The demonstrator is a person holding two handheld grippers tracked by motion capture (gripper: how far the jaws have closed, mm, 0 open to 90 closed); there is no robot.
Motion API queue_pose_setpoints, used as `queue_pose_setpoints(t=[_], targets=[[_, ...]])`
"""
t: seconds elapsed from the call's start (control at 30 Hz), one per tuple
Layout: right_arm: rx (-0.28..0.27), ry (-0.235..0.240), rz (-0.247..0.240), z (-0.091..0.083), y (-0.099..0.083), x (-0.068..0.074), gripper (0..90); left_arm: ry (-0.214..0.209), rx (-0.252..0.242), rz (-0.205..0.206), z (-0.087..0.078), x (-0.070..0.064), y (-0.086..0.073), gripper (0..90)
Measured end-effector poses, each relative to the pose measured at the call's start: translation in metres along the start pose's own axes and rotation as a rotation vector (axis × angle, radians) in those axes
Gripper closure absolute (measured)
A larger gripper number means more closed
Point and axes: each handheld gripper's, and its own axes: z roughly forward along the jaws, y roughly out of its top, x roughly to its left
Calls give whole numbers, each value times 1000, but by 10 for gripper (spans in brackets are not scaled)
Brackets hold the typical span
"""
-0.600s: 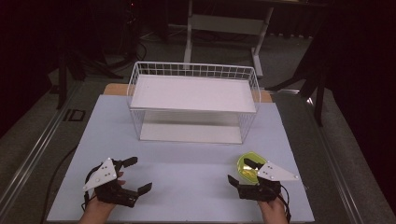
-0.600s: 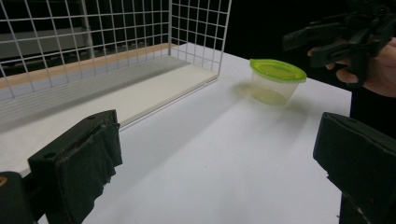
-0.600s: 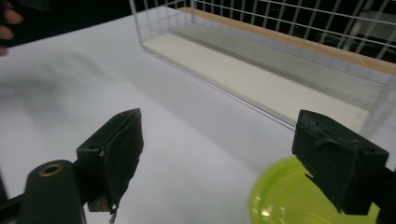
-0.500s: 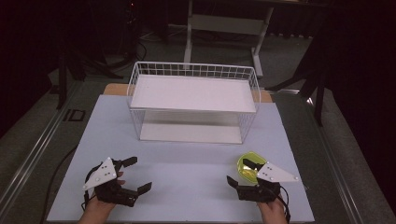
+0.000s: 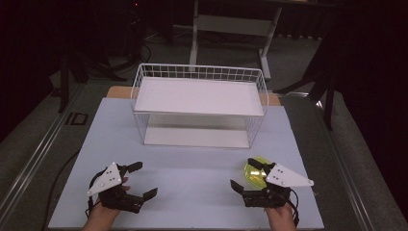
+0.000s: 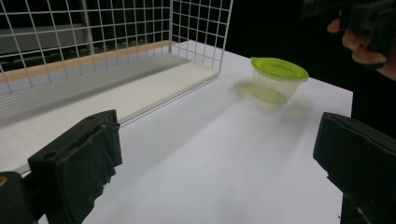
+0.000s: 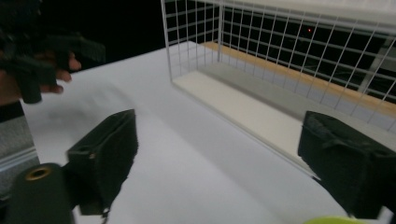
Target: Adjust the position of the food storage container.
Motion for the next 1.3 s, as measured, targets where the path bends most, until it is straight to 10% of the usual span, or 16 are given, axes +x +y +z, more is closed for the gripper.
queue_pose_setpoints(t=[0.73,1.3], targets=[[-26,-171,58,-26,15,-64,117,-12,-7,-7,2,-1,0,18],[79,-287,116,-50,-38,-92,318,-24,-6,-4,4,-2,0,18]])
